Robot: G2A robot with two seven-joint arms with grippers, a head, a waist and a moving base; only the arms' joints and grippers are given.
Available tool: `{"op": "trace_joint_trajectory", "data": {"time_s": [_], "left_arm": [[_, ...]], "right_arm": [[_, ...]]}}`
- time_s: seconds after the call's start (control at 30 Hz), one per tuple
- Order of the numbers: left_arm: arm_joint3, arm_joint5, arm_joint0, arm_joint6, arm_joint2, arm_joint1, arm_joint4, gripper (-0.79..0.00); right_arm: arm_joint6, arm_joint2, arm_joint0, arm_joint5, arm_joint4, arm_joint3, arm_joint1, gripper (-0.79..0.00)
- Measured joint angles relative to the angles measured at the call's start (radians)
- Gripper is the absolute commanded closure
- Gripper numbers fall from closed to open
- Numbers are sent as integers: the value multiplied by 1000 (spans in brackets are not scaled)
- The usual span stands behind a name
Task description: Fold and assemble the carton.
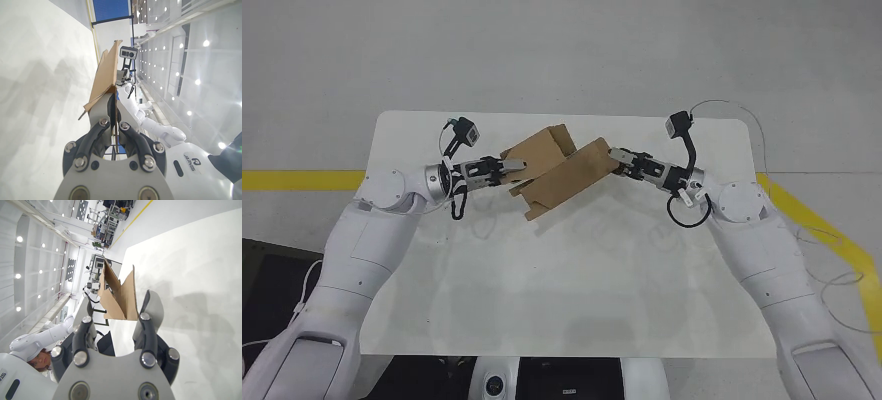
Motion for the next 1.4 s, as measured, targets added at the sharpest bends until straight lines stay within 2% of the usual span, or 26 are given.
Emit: {"op": "trace_joint_trajectory", "data": {"time_s": [0.23, 0.27, 0.33, 0.37, 0.4, 0.53, 0.77, 0.93, 1.4], "left_arm": [[-58, -70, 4, -87, 0, 9, 86, 0], [-69, -82, 8, -98, 1, 10, 101, 0], [-84, -95, 13, -111, 1, 13, 120, 0], [-91, -100, 17, -117, 1, 14, 126, 0], [-96, -103, 20, -122, 1, 15, 128, 0], [-119, -113, 30, -145, 1, 17, 127, 0], [-158, -118, 45, -177, -4, 21, 100, 0], [-175, -112, 55, -189, -9, 23, 81, 0], [-198, -105, 71, -194, -25, 30, 62, 0]], "right_arm": [[176, 33, 5, -66, 71, -56, 14, -785], [221, 23, 15, -79, 89, -59, 13, -650], [293, 4, 33, -97, 122, -59, 10, -526], [341, -11, 45, -108, 149, -58, 7, -400], [369, -25, 55, -107, 167, -60, 4, -372], [424, -107, 91, -52, 197, -79, -4, -379], [411, -212, 134, -65, 248, -56, -15, -366], [375, -246, 162, -101, 231, -1, -14, -320], [354, -327, 213, -122, 221, 70, -19, -323]]}}
